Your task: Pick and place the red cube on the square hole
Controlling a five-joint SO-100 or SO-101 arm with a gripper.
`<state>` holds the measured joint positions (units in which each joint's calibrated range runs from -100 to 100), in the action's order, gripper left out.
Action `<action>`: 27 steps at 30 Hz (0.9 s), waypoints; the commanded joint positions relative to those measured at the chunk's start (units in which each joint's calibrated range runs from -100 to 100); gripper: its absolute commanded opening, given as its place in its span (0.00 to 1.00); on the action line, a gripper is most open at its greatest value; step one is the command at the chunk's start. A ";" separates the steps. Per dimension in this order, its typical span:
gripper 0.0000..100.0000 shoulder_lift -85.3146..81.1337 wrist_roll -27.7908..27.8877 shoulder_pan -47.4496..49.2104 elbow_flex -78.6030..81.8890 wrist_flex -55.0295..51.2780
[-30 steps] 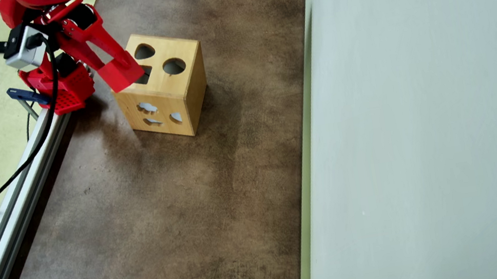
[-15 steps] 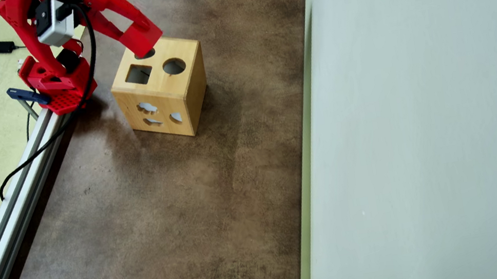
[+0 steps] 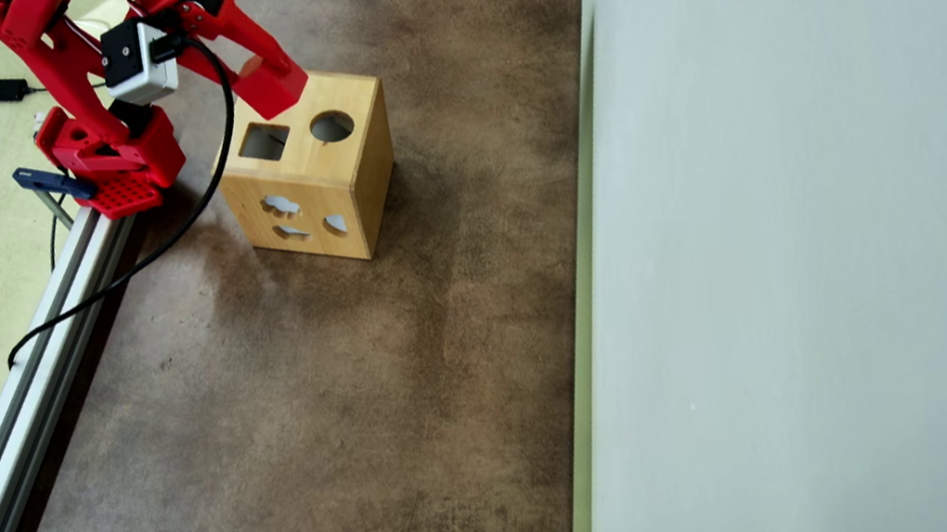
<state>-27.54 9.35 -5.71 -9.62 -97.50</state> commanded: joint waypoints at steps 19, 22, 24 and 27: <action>0.03 -6.30 -3.66 4.52 10.78 -0.97; 0.03 -6.73 -4.35 5.42 12.84 -0.89; 0.03 -6.81 -4.35 6.23 14.45 -0.89; 0.03 -8.17 -4.44 6.38 15.70 -0.89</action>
<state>-32.80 5.20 0.25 5.55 -97.98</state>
